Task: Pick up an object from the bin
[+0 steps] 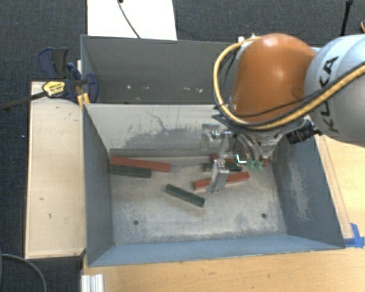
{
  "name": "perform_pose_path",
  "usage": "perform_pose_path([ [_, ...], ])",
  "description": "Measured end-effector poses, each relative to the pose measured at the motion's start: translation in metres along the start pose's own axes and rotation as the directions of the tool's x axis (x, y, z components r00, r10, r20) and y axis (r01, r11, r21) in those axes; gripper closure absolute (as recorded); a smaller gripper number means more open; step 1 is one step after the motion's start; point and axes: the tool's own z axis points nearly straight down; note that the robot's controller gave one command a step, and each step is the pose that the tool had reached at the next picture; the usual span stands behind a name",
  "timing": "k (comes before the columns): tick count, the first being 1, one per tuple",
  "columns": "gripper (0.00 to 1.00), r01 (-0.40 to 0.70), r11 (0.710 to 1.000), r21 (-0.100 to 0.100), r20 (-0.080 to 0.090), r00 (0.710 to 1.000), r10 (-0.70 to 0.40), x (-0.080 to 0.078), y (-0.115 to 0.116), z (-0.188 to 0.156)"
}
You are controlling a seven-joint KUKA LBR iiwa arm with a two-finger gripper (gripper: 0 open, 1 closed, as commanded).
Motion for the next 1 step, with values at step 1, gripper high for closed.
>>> perform_pose_path([
  [1, 0.00, -0.019, 1.000, 0.001, -0.004, 1.000, 0.019, 0.0382, -0.0198, 0.1040],
])
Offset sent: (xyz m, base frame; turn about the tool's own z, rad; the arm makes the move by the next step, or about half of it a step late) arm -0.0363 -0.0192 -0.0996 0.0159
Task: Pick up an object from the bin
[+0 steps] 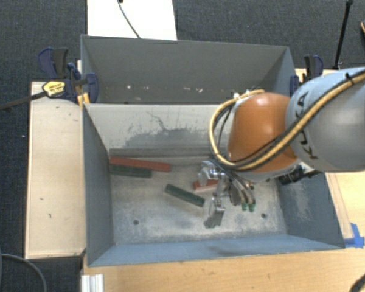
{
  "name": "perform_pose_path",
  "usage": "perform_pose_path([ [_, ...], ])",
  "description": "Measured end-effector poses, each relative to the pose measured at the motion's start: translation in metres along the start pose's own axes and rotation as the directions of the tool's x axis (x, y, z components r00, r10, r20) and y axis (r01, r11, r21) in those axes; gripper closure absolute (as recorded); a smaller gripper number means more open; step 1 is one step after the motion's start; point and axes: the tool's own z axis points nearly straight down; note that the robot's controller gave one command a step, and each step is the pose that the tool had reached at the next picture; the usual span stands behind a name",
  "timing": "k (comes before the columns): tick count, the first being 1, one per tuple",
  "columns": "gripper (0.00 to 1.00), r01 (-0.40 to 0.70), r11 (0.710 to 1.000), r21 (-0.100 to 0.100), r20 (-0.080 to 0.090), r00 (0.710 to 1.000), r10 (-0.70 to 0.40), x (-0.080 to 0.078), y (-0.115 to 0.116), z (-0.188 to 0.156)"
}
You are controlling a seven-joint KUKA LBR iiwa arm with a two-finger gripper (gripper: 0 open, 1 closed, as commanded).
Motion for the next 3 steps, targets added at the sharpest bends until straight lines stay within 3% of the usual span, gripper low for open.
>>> perform_pose_path([
  [1, 0.00, 0.086, 0.996, -0.001, 0.010, 0.996, -0.086, -0.050, 0.028, 0.071],
  [2, 1.00, 0.078, 0.997, -0.001, 0.013, 0.997, -0.078, -0.050, 0.027, 0.067],
  [3, 1.00, 0.231, 0.973, 0.002, 0.020, 0.973, -0.231, -0.059, 0.019, -0.099],
])
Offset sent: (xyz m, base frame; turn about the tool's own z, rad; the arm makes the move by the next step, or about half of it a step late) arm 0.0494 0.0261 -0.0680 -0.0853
